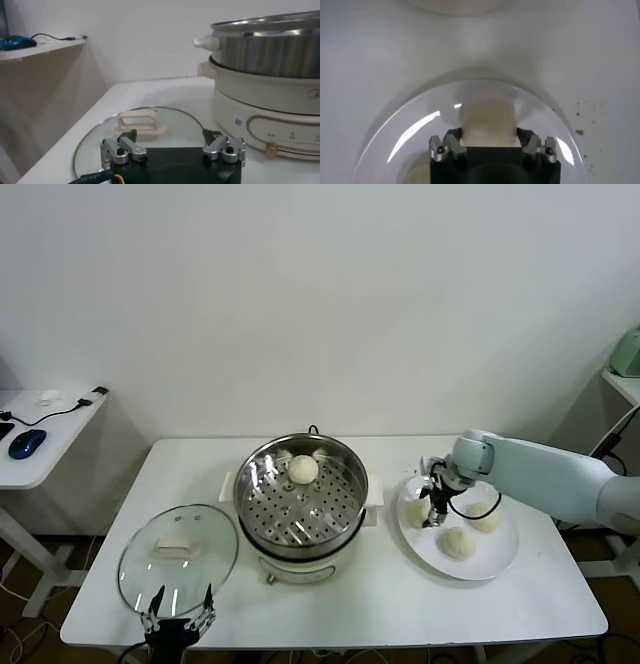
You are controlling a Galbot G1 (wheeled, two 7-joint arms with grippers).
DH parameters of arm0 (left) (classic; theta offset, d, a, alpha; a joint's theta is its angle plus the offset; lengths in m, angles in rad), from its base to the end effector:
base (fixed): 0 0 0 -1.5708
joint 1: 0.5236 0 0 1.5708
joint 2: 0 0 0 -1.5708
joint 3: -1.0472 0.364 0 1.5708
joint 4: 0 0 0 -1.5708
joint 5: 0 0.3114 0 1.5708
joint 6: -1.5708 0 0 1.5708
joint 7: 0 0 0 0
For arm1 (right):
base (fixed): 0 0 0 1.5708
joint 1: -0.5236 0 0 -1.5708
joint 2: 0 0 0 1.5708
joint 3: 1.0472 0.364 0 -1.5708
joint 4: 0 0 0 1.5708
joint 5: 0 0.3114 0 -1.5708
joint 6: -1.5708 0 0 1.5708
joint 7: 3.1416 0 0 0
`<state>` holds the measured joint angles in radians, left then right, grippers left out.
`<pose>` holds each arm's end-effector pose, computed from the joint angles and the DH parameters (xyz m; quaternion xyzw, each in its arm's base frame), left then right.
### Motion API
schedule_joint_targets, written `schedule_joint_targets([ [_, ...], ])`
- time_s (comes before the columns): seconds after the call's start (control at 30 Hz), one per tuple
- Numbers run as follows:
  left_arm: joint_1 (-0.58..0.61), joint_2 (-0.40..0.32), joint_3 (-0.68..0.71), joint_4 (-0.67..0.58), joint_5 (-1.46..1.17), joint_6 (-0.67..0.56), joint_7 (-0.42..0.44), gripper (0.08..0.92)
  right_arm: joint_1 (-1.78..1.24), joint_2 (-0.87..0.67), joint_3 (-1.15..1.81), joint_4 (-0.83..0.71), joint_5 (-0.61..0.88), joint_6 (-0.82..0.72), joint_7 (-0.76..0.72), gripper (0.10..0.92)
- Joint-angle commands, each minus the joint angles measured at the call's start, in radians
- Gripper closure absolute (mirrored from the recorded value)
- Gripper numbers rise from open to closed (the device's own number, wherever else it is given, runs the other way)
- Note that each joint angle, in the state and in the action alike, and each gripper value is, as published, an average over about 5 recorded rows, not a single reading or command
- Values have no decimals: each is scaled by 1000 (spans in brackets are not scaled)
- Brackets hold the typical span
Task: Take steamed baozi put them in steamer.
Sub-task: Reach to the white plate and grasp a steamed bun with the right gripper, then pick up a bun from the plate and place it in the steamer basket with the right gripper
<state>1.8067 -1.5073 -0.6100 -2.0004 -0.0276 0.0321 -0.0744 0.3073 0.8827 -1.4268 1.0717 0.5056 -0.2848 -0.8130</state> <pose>0.0446 0.0392 -0.3626 0.0574 -0.9816 -0.0431 0.1767 0.5228 -0.1297 -0.2186 0.4889 -0.5929 0.4648 0.4397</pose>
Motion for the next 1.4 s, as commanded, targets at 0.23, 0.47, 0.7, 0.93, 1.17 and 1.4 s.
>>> schedule_joint_targets([
  [0.23,6,-3,12,-9,10,-1,0,177,557,-39,-273,220,243,7,-90,321],
  [0.47,10,1,23,-22,14,3,3,177,908,102,-347,407,561,-78,-75,320],
  [0.7,12,8,27,-31,14,5,4,177,826,341,-199,513,788,-223,113,321],
  [0.93,14,10,26,-48,8,3,3,177,597,501,-182,431,762,-272,213,320],
  [1.17,25,10,19,-60,5,1,2,177,441,561,-181,284,647,-288,252,321],
  [1.4,28,7,16,-66,1,1,2,177,346,589,-188,176,560,-292,254,321],
])
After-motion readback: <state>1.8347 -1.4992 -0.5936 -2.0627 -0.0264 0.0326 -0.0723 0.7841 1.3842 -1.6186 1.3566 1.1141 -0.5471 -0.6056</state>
